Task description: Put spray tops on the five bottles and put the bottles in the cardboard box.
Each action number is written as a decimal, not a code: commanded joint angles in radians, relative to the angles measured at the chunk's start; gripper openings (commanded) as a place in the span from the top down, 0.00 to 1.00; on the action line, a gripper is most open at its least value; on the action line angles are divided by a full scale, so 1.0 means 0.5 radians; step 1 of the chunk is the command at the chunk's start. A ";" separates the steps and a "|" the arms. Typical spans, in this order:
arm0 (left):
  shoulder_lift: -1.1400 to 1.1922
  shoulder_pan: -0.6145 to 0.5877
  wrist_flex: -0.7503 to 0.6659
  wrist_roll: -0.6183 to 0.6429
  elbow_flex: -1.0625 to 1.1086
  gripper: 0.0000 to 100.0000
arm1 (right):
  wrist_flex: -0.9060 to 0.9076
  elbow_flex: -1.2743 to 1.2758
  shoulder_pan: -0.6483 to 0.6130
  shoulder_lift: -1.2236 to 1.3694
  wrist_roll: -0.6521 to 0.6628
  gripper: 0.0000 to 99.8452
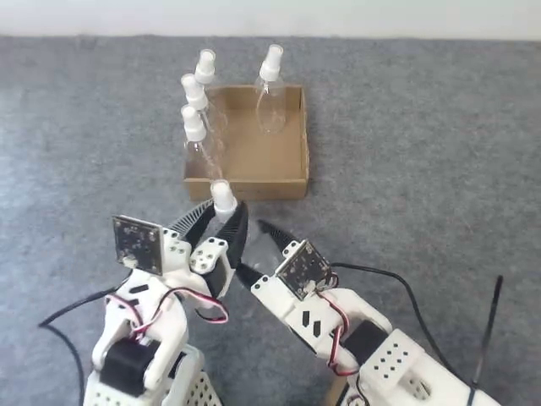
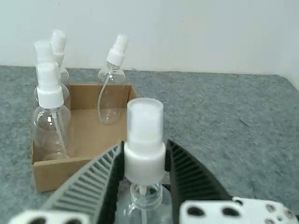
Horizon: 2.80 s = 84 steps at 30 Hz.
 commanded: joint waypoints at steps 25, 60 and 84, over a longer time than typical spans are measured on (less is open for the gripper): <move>-0.034 -0.497 0.003 0.181 -0.477 0.75 | -0.097 -0.021 0.038 -0.060 0.021 0.92; -0.031 -0.344 -0.153 -0.061 0.026 0.76 | -0.232 -0.025 0.041 -0.060 0.012 0.92; -0.028 -0.190 -0.110 -0.236 0.063 0.79 | -0.327 -0.012 0.048 -0.060 0.012 0.92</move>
